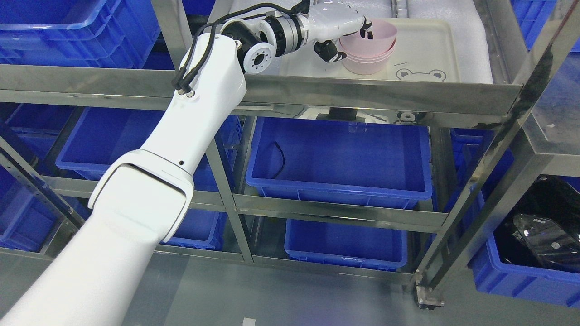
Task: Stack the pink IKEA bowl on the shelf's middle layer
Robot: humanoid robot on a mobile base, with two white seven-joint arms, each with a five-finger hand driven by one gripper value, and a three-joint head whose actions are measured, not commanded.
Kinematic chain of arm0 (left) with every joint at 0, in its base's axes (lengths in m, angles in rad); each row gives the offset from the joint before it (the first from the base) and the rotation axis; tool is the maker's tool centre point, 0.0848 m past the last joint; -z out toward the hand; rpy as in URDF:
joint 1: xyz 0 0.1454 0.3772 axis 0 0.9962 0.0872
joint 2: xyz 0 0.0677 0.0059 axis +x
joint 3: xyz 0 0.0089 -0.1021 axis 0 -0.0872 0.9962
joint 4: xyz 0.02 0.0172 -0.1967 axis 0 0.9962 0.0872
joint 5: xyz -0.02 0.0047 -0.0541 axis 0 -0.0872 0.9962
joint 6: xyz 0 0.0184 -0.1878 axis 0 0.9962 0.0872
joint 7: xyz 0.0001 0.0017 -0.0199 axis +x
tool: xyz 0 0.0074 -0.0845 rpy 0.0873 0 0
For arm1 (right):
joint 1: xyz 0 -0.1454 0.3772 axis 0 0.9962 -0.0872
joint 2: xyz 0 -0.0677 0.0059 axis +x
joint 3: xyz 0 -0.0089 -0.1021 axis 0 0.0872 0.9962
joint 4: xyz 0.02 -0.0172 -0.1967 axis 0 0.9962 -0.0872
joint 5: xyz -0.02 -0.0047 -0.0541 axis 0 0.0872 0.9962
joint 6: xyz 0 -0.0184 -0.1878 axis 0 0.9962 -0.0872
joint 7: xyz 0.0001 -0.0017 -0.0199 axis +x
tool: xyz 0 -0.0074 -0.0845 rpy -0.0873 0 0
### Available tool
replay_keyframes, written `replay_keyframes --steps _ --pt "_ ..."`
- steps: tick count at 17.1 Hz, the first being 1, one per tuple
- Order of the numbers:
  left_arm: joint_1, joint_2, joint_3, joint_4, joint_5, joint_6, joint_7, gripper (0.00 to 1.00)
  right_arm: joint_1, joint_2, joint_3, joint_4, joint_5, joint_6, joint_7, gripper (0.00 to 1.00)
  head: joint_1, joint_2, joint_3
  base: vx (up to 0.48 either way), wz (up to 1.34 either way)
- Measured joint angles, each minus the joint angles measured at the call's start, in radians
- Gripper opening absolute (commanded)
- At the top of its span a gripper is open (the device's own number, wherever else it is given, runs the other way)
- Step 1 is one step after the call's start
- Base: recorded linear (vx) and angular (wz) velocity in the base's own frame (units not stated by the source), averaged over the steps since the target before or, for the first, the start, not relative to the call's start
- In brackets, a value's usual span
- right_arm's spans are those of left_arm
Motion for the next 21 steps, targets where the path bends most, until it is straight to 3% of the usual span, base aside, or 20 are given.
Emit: replay_keyframes --steps 2,5,13,21 --pt "0.001 0.0 -0.002 0.002 0.011 0.001 0.01 0.7 0.0 0.0 0.0 0.0 0.0 0.0 0.0 1.0 0.0 0.0 0.0 0.0 0.0" --pt "0.001 0.0 0.011 -0.005 0.066 0.001 0.014 0.71 0.0 0.0 0.0 0.0 0.0 0.0 0.0 1.0 0.0 0.0 0.0 0.0 0.0" --pt "0.02 0.0 0.039 -0.117 0.519 0.006 -0.068 0.71 0.0 0.0 0.0 0.0 0.0 0.0 0.0 1.0 0.0 0.0 0.0 0.0 0.0" --pt "0.235 0.0 -0.108 -0.315 0.744 0.049 -0.049 0.71 0.0 0.0 0.0 0.0 0.0 0.0 0.0 1.0 0.0 0.0 0.0 0.0 0.0"
